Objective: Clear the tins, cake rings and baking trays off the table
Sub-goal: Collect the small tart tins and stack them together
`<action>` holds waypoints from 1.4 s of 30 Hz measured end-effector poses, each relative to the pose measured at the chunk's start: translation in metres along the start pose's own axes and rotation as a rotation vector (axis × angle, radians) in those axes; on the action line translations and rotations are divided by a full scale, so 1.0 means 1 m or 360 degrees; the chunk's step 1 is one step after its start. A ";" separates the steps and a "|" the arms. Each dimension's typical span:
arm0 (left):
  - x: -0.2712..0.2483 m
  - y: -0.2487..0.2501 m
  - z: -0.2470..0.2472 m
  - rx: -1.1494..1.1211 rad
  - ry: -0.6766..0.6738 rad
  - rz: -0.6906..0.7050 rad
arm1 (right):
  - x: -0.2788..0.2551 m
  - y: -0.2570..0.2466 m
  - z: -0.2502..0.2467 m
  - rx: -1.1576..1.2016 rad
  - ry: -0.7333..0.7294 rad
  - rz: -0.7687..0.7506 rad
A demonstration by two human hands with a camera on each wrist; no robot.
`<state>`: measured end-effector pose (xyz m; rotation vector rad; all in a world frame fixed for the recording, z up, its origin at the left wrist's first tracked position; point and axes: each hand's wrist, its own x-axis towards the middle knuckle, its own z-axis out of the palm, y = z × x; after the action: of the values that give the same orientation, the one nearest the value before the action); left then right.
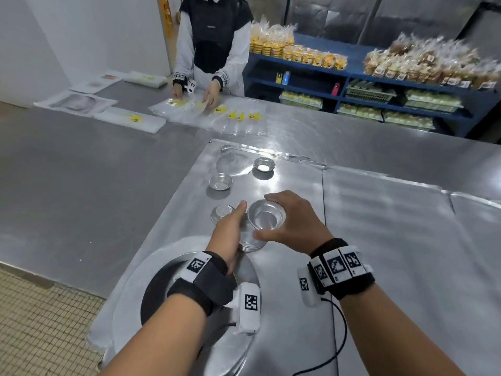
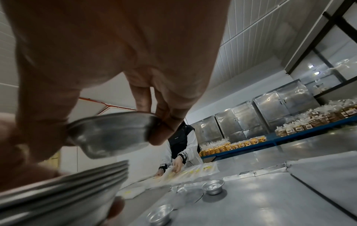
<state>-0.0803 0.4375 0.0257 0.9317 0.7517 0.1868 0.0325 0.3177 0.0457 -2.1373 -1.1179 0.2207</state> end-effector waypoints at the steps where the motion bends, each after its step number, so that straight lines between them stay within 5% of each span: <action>1: -0.002 0.000 0.000 0.0022 -0.0022 0.0021 | -0.004 -0.003 0.003 -0.0021 -0.0023 -0.0014; 12: -0.014 -0.019 0.009 0.0435 0.0176 0.0190 | -0.034 -0.018 0.010 0.0057 -0.0159 -0.0140; 18: -0.020 -0.021 0.008 0.0516 0.0271 0.0235 | -0.023 0.011 0.002 0.0026 -0.0529 0.0041; 42: -0.041 -0.015 -0.073 0.0323 0.0686 0.0204 | 0.133 0.040 0.139 -0.0838 -0.0813 0.0058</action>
<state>-0.1610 0.4579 0.0073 1.1503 1.1239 0.4394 0.0785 0.4765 -0.0615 -2.6527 -1.5592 0.5656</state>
